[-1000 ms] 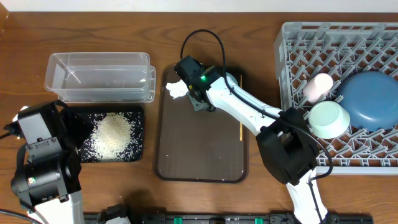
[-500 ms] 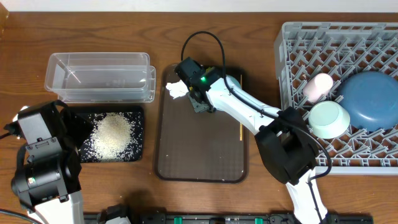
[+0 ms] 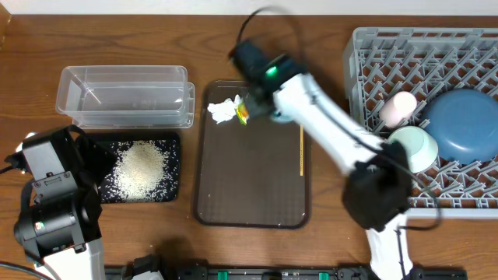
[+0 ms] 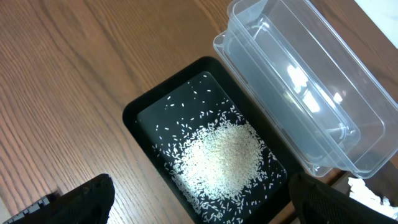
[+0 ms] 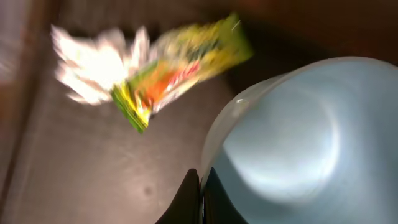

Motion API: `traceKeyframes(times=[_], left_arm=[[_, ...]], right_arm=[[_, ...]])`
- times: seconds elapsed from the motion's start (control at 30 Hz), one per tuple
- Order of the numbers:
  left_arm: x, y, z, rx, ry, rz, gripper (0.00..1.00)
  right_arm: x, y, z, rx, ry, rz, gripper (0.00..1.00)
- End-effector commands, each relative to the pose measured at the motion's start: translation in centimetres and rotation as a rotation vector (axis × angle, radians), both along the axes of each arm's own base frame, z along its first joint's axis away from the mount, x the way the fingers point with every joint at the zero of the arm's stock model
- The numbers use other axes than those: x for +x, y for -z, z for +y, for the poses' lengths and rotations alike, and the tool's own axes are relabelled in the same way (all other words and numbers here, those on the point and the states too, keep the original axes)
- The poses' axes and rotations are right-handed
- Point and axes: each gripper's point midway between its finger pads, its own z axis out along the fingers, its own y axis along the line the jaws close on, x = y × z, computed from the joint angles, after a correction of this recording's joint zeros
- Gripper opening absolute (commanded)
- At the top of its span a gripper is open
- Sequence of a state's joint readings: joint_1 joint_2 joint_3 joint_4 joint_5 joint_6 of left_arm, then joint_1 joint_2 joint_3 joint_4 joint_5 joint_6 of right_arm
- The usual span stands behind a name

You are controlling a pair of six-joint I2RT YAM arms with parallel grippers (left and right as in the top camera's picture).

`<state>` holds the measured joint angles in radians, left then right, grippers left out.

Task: Sort waste into correct bins and load items into the dishwasher rack
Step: 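Carry the light blue bowl with the right gripper to the rack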

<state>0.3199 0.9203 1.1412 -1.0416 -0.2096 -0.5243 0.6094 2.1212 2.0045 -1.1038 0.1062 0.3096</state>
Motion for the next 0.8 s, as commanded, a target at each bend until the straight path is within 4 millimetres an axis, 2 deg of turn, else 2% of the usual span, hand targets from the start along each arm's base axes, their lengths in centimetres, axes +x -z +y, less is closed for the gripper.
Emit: traceKeyframes(times=[0.0,0.1,0.2,0.33,0.43,0.57,0.63,0.77], left_arm=[[-0.1,-0.3,0.3,0.008,-0.012,-0.005,0.92],[-0.1,-0.3,0.3,0.008,-0.012,-0.005,0.93],[-0.1,-0.3,0.3,0.008,-0.012,-0.005,0.92],[-0.1,-0.3,0.3,0.008,-0.012,-0.005,0.93],[-0.1,-0.3,0.3,0.008,-0.012,-0.005,0.92],[-0.1,-0.3,0.3,0.008,-0.012,-0.005,0.92],[-0.1,-0.3,0.3,0.008,-0.012,-0.005,0.92],[-0.1,-0.3,0.3,0.008,-0.012,-0.005,0.92]], right_arm=[[1.7,-9.2,-4.1,0.203,0.085,-0.104,0.01],[2.0,-12.4,-9.9,0.317,0.184,-0.095,0.01],[2.0,-14.6,-16.2,0.440,0.266,-0.078,0.01],[1.3,-16.5,-25.2,0.617,0.388,-0.082,0.01],[1.0,-17.5,-30.0,0.745,0.395,-0.131,0.01],[0.7,-18.5,-34.0,0.902,0.296,-0.253,0.01],[1.0,-18.2,-35.5,0.940,0.278,-0.306,0.01],[2.4,-17.0,-36.4,1.034,0.208,-0.391,0.01]])
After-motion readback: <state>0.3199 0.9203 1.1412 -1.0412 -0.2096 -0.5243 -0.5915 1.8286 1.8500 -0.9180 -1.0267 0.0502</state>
